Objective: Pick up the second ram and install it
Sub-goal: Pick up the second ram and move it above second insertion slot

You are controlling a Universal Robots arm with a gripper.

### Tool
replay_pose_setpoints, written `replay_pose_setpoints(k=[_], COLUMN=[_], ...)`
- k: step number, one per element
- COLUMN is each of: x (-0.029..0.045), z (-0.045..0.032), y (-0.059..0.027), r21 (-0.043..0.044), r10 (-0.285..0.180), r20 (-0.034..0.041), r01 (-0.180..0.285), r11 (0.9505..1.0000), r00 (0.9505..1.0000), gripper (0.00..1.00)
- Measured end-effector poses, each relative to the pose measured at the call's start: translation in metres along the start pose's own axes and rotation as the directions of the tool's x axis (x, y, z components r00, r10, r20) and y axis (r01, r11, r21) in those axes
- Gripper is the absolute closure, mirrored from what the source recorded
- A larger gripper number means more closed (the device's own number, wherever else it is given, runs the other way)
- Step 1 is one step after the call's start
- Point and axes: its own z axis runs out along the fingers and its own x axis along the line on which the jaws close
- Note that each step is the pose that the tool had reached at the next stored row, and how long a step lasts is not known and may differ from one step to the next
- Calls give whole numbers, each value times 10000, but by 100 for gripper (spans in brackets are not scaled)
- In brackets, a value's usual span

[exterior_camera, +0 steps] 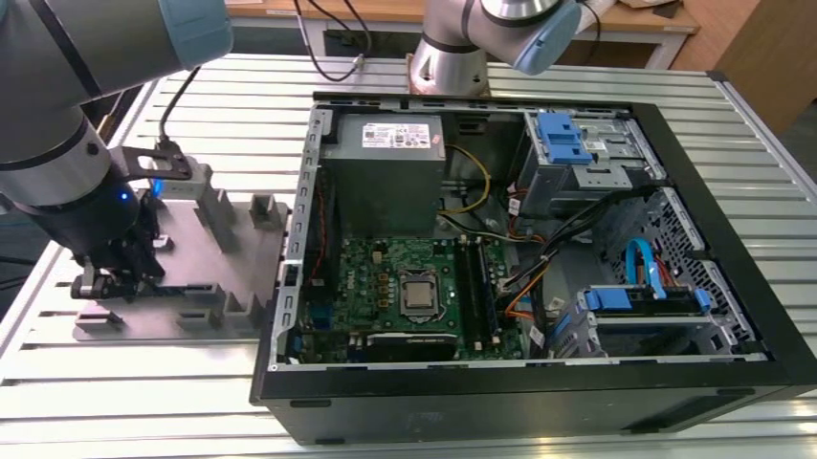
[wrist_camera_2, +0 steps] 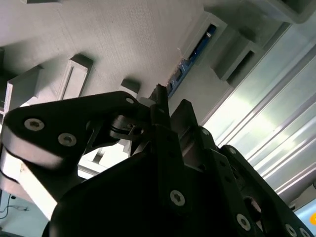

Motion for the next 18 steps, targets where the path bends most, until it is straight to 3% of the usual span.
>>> replay_pose_setpoints(k=[10, 18], x=[6, 6], z=[175, 176], y=[8, 8], r21=[0, 0], r10=[1, 1], r20=[6, 23], r01=[-1, -1], r11=[10000, 10000], r00=[10000, 10000], gripper=[73, 74])
